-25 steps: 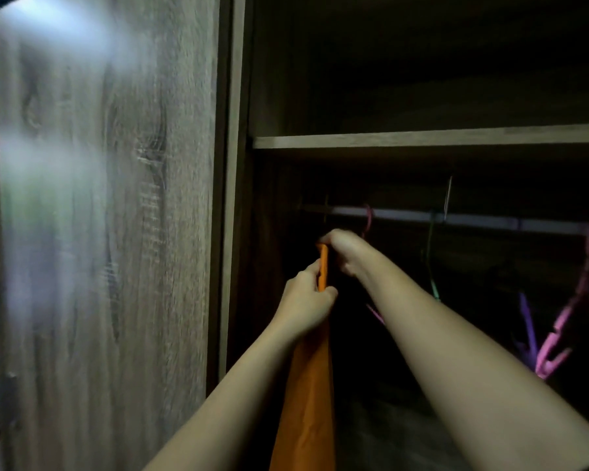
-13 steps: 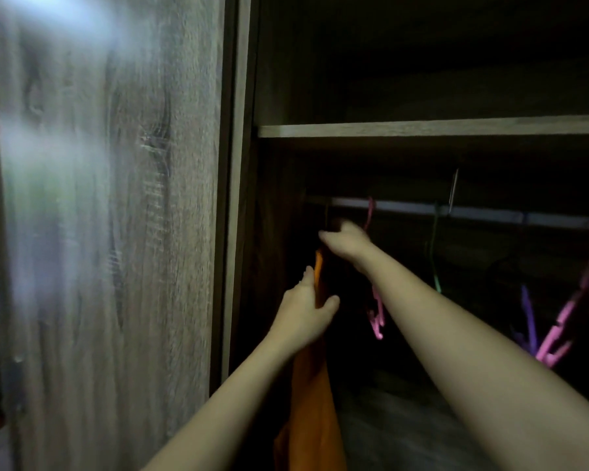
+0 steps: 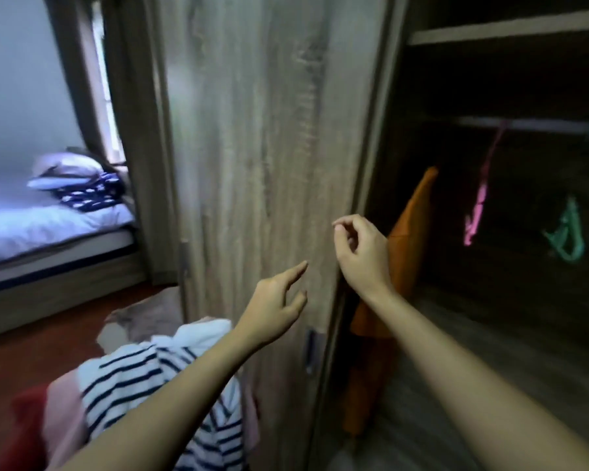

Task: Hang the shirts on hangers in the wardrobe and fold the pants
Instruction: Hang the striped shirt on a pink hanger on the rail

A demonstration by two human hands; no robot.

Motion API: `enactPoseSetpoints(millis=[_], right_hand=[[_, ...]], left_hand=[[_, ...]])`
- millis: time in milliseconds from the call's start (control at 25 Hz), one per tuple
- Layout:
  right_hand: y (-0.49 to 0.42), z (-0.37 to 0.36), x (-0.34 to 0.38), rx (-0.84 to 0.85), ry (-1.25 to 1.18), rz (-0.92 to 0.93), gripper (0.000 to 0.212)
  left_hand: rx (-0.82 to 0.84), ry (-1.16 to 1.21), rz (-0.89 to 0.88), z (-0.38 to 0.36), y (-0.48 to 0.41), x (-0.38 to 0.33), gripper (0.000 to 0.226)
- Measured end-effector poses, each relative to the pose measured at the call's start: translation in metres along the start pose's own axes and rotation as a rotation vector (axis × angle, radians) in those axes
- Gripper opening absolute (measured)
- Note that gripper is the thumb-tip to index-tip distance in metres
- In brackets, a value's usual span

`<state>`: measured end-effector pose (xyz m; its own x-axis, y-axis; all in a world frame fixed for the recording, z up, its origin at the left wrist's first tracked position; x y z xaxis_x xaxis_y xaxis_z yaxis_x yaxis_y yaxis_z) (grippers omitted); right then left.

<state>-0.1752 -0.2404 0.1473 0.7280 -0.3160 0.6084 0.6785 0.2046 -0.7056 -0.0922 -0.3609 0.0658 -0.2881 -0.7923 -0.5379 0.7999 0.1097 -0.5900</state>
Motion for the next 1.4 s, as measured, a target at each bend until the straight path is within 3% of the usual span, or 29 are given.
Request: enactPoseSetpoints(millis=[240, 400, 520, 640, 840, 1040, 1200, 1320, 1400], right_hand=[[0.079, -0.155, 0.031, 0.378, 0.090, -0.006, 0.016], [0.127, -0.226, 0.017, 0.557, 0.142, -0.153, 0.023], [0.147, -0.255, -0.004, 0.621, 0.201, -0.283, 0.027], [0.151, -0.274, -0.021, 0.639, 0.280, -0.340, 0.030], [0.139, -0.305, -0.041, 0.667, 0.372, -0.348, 0.030], [0.137, -0.344, -0.055, 0.763, 0.505, -0.397, 0.031], [0.128, -0.335, -0.060, 0.781, 0.556, -0.460, 0.027], [0.112, -0.320, -0.032, 0.757, 0.471, -0.303, 0.018], [0.104, -0.305, 0.000, 0.737, 0.395, -0.148, 0.020]], left_hand=[[0.200, -0.349, 0.285, 0.093, 0.124, 0.141, 0.075], [0.270, -0.536, 0.432, 0.132, 0.197, 0.219, 0.061], [0.465, -0.594, 0.454, 0.121, 0.233, 0.246, 0.089], [0.460, -0.560, 0.455, 0.113, 0.248, 0.258, 0.110], [0.388, -0.558, 0.465, 0.110, 0.250, 0.262, 0.094], [0.359, -0.562, 0.461, 0.109, 0.252, 0.264, 0.093], [0.357, -0.543, 0.462, 0.109, 0.252, 0.266, 0.094], [0.425, -0.516, 0.488, 0.109, 0.253, 0.267, 0.085], [0.358, -0.506, 0.491, 0.121, 0.238, 0.262, 0.067]])
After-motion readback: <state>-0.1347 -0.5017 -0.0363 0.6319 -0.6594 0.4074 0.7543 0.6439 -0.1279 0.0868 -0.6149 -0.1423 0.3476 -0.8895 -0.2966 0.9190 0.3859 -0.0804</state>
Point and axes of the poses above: each hand's wrist, its own y-axis away from the middle knuckle, its own z-axis out of the back of the hand, x = y × z, the point moved 8 cm from there along -y, towards the middle knuckle, and after that the axes turned 8 degrees about -z, right-handed, at the moved point
